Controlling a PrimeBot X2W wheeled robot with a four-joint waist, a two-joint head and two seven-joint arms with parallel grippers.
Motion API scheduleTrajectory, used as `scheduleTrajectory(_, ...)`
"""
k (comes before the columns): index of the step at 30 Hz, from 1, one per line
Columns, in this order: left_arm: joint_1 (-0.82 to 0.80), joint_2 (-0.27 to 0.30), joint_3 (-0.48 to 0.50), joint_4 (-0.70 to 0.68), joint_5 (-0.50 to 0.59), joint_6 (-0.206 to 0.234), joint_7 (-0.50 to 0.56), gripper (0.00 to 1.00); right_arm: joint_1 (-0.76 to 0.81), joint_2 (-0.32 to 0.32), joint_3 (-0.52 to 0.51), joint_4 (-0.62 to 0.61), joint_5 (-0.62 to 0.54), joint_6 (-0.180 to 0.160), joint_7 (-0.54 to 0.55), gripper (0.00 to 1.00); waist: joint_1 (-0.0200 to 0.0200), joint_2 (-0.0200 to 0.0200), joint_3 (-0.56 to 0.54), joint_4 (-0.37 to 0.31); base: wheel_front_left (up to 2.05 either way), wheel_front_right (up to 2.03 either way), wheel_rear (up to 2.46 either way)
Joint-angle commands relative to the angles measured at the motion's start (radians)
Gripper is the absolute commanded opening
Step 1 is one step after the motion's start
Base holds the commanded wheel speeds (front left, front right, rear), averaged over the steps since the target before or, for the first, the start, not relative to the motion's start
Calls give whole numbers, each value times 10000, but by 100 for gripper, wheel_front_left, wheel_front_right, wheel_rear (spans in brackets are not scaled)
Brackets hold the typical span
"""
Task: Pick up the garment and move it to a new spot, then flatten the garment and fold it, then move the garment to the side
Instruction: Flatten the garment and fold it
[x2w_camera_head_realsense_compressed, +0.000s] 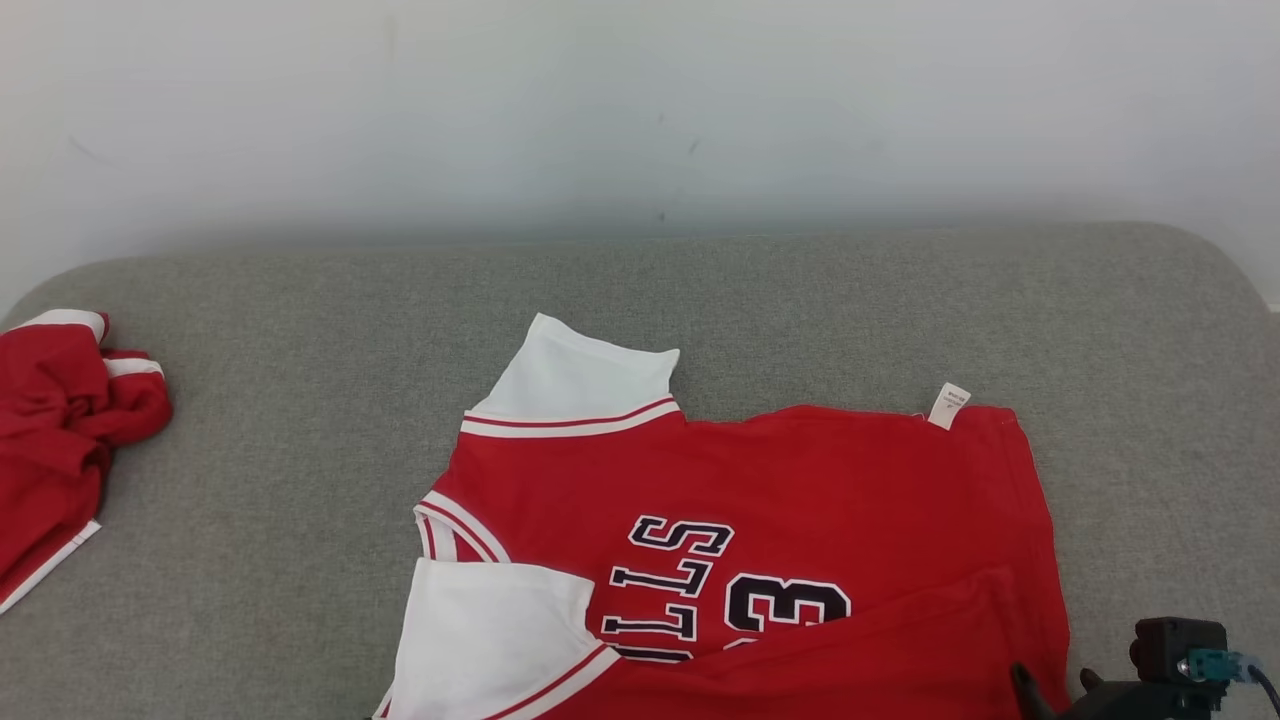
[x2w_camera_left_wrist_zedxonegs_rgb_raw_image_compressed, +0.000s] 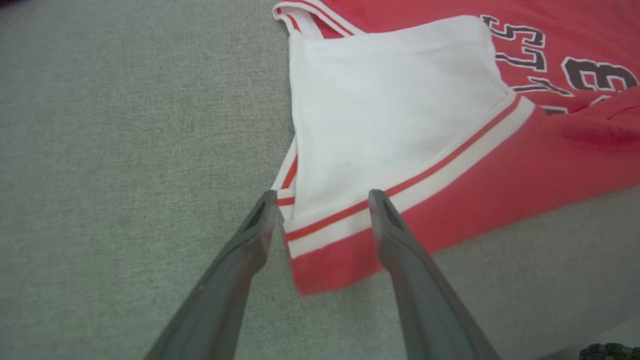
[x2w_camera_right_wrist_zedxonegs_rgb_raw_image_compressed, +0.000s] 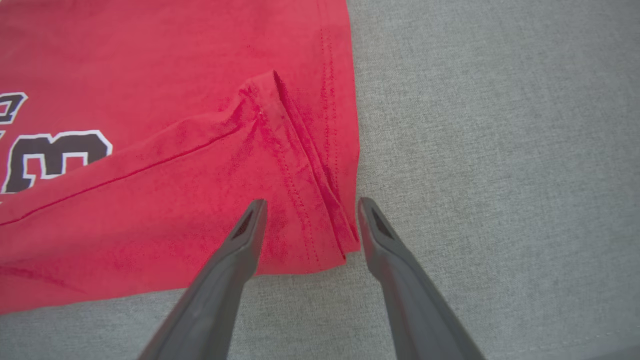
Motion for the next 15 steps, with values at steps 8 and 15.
scheduleTrajectory(8, -911, 386, 237, -916, 153, 192, 156, 100, -829, -431, 267, -767, -568, -19, 223, 100, 1, 0, 277, -160, 0, 0, 0)
scheduleTrajectory(15, -3496, 280, 161, -682, 187, -50, 1046, 100, -2827, -1234, 1276, -926, -511, -19, 759, 100, 1, 0, 1206, -771, 0, 0, 0)
